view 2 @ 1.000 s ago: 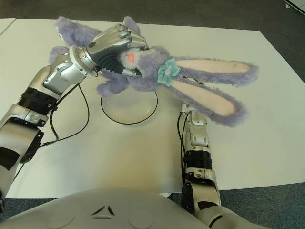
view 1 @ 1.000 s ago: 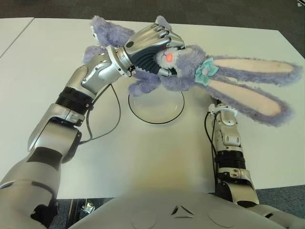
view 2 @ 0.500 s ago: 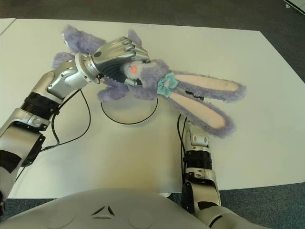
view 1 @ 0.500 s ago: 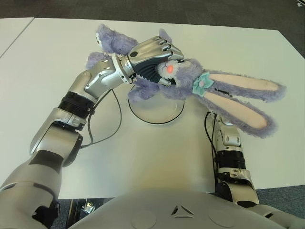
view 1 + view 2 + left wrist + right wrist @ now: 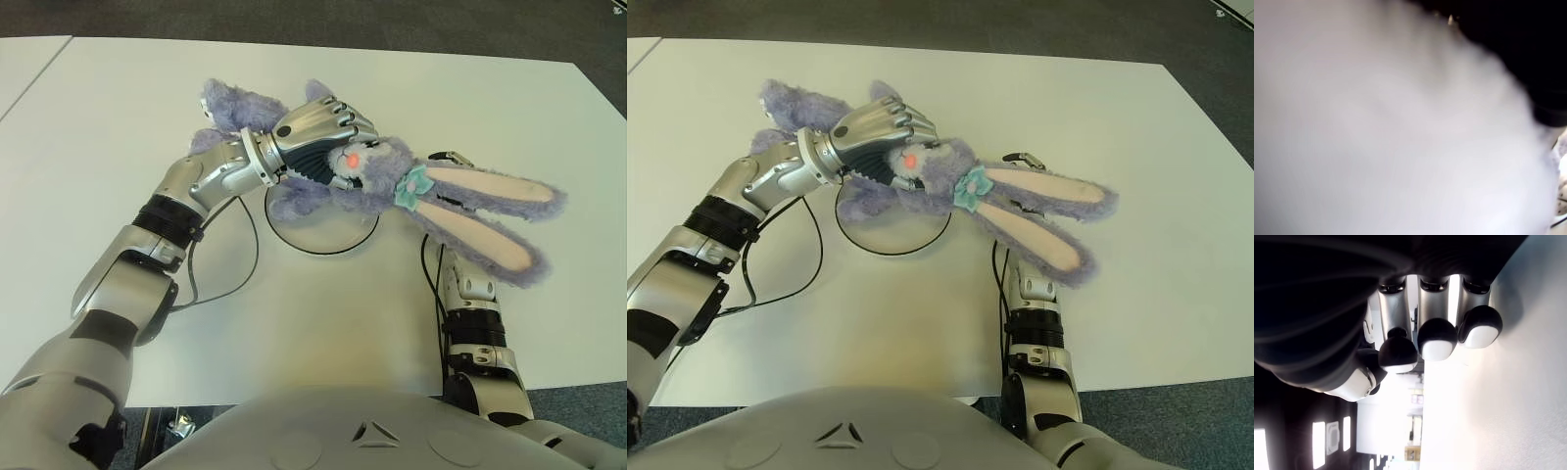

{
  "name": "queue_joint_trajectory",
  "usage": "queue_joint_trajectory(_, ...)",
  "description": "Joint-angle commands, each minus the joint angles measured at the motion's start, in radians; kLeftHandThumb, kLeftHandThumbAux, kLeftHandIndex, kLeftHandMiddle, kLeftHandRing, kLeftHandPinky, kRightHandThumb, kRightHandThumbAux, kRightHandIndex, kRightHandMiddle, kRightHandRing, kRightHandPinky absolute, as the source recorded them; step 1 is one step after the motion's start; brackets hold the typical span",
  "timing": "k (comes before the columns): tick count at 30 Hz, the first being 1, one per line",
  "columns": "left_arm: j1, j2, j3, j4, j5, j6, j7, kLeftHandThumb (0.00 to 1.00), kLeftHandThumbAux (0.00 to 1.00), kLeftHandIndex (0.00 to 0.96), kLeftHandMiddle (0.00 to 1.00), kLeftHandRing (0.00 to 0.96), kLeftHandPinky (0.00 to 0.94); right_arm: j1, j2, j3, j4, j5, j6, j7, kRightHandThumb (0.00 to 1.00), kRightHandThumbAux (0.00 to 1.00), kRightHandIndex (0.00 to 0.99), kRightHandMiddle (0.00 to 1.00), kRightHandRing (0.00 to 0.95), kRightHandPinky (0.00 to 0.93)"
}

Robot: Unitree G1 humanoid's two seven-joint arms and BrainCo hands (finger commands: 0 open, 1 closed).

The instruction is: Put the doll into the plate.

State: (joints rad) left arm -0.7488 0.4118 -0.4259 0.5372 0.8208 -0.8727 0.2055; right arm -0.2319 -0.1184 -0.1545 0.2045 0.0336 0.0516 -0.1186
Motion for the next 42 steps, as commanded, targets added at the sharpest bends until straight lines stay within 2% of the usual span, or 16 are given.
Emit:
queue_joint_trajectory(1,0.005,-0.020,-0.045,0.064,0.071,0.031,0.068,0.951,0.648,0.391,0.505,0.534,0.835,0.054,0.014,0.005,0.046,-0.006,0.048,0.001,0.724,0.711,0.441,0.888,0.890,0.898)
queue_joint_trajectory(12,-0.015,-0.031,-0.120,0.139,0.133,0.045,0.152,0.951,0.648,0.391,0.506,0.536,0.835,0.054,0.015,0.003,0.046,-0.003,0.044,0.002,0.723,0.711,0.441,0.888,0.891,0.902)
queue_joint_trajectory(21,-0.009,-0.038,-0.157,0.183,0.118,0.035,0.178,0.951,0.648,0.390,0.506,0.537,0.835,0.059,0.015,0.004,0.040,0.000,0.044,0.007,0.724,0.711,0.441,0.889,0.891,0.903)
queue_joint_trajectory(31,-0.010,-0.029,-0.188,0.203,0.102,0.031,0.145,0.951,0.649,0.387,0.504,0.540,0.839,0.059,0.016,0.004,0.039,0.003,0.044,0.008,0.724,0.711,0.441,0.890,0.892,0.903)
queue_joint_trajectory(42,-0.039,-0.017,-0.227,0.247,0.047,-0.007,-0.003,0.950,0.649,0.390,0.511,0.536,0.842,0.060,0.014,0.004,0.040,0.006,0.043,0.014,0.725,0.710,0.441,0.887,0.890,0.902)
